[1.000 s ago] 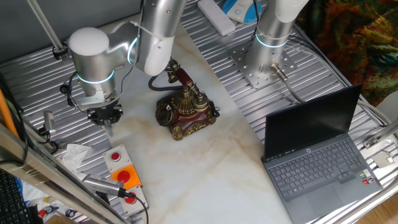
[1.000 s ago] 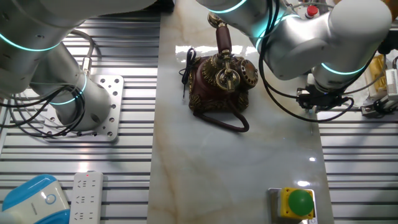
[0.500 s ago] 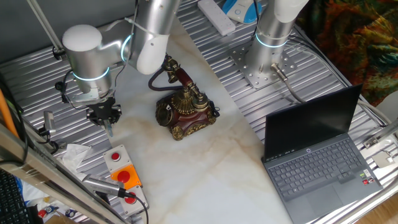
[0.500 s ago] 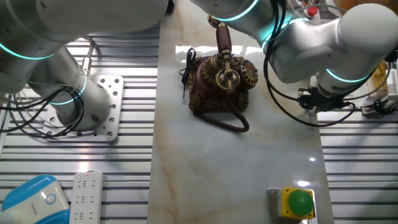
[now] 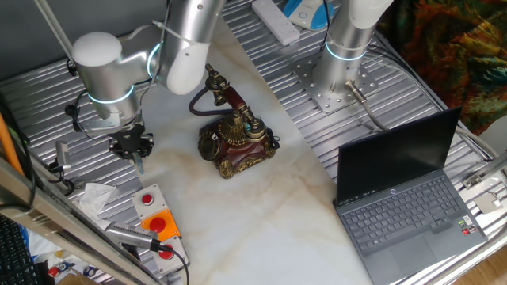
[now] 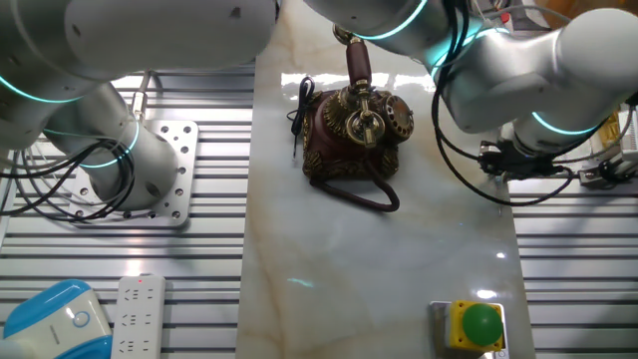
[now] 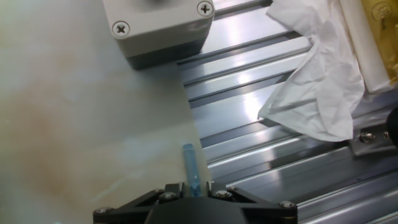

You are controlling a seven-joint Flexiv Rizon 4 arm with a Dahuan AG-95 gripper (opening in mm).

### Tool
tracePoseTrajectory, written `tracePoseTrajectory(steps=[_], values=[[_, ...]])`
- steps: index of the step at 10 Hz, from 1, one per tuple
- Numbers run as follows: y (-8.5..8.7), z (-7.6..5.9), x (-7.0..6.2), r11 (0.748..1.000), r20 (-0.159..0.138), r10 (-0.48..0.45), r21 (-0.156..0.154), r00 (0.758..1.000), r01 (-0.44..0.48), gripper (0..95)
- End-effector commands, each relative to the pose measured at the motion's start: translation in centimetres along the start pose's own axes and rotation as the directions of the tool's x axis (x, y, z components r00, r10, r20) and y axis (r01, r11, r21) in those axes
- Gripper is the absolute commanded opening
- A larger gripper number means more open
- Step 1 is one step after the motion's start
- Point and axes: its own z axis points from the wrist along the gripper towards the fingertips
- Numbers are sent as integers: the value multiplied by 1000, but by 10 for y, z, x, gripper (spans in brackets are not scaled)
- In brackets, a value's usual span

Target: Dial a number on an old rotary phone

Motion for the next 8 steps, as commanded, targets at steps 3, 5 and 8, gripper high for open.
tracePoseTrajectory(steps=[3, 5, 8], values=[[-3, 3, -1, 995, 21, 39, -88, 999, -37, 0], [-4, 2, -1, 998, 22, 37, -42, 999, -36, 0], [-5, -4, -1, 996, 2, 77, -50, 997, -77, 0]])
